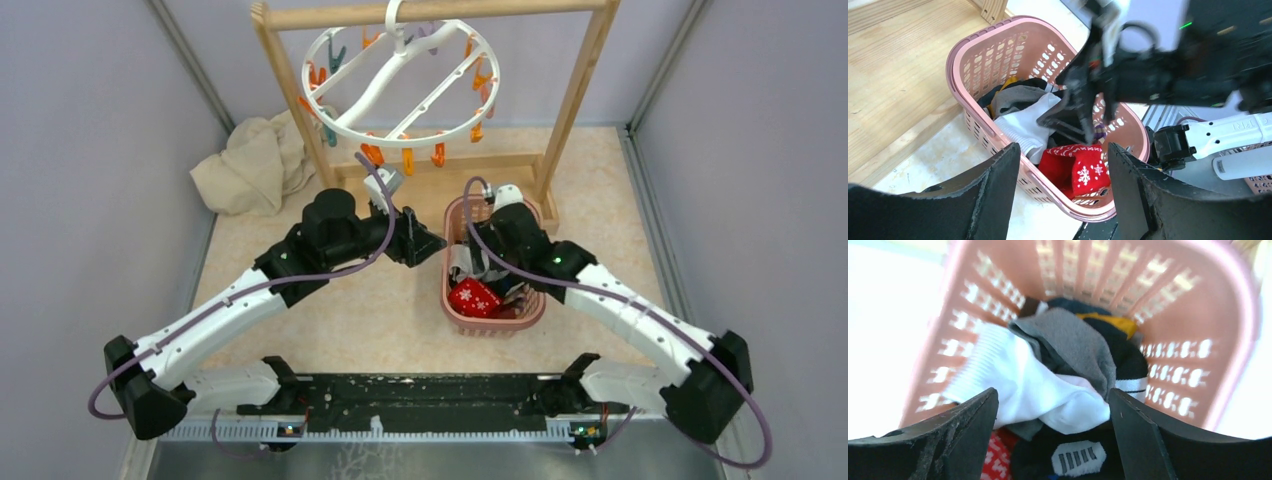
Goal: Remove the socks clipped to the hanger
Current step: Place the sock in the bin, then adjust the bin at the center of the board.
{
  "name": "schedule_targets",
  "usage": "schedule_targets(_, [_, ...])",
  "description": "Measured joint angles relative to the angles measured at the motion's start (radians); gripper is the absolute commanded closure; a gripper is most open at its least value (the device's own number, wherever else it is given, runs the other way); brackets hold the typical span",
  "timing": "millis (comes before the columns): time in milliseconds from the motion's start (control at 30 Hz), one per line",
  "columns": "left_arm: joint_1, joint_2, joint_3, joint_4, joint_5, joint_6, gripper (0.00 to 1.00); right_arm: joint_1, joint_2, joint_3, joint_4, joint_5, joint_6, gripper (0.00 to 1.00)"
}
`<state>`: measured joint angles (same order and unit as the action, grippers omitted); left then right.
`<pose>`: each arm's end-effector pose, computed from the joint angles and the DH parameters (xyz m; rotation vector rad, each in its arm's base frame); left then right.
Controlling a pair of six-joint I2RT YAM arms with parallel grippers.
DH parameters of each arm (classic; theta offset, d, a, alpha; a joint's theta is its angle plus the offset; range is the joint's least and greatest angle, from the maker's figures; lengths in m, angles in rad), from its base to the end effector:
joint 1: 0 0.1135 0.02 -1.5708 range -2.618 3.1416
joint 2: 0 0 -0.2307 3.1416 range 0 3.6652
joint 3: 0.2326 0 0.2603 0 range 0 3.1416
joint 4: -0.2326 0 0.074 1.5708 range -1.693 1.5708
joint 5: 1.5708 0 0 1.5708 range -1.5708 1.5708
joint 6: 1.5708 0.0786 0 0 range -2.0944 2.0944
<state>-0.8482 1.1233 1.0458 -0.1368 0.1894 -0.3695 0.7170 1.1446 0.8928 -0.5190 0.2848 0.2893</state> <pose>0.2039 -0.2536 0.3295 0.5915 1.8108 -1.0233 0.2347 0.1753 0.2145 -0.3527 2.2828 0.1804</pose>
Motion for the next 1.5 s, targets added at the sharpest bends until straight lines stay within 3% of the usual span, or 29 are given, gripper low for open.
schedule_targets(167, [0.000, -0.002, 0.000, -0.004, 0.000, -0.001, 0.29, 0.000, -0.143, 0.095, -0.028, -0.002, -0.002, 0.20])
schedule_targets(400, [0.000, -0.002, 0.000, -0.007, 0.000, -0.004, 0.28, 0.000, -0.179, 0.170, -0.114, -0.077, -0.017, 0.52])
schedule_targets(467, [0.000, -0.002, 0.000, -0.008, 0.000, -0.005, 0.29, 0.000, -0.180, 0.167, -0.158, -0.111, -0.021, 0.55])
schedule_targets(667, [0.000, -0.002, 0.000, -0.021, -0.001, -0.008, 0.27, 0.018, -0.211, 0.120, -0.234, -0.210, -0.017, 0.56])
schedule_targets(700, [0.000, -0.001, 0.000, -0.022, -0.002, -0.010, 0.19, 0.026, -0.216, 0.105, -0.239, -0.227, -0.016, 0.56])
schedule_targets(733, [0.000, -0.001, 0.000, -0.022, -0.004, -0.012, 0.05, 0.036, -0.217, 0.090, -0.240, -0.241, -0.016, 0.55])
schedule_targets(767, [0.000, -0.001, 0.000, -0.022, -0.005, -0.011, 0.02, 0.046, -0.213, 0.076, -0.241, -0.254, -0.016, 0.55])
schedule_targets(1100, [0.000, 0.000, 0.000, -0.044, -0.021, -0.029, 0.01, 0.095, 0.020, -0.070, -0.138, -0.286, 0.054, 0.40])
schedule_targets(1300, [0.000, -0.013, 0.000, -0.071, -0.028, -0.031, 0.01, 0.094, 0.151, -0.160, 0.025, -0.245, 0.156, 0.39])
schedule_targets(1500, [0.000, -0.044, 0.000, -0.091, -0.032, -0.030, 0.01, 0.095, 0.120, -0.143, 0.026, -0.211, 0.182, 0.31])
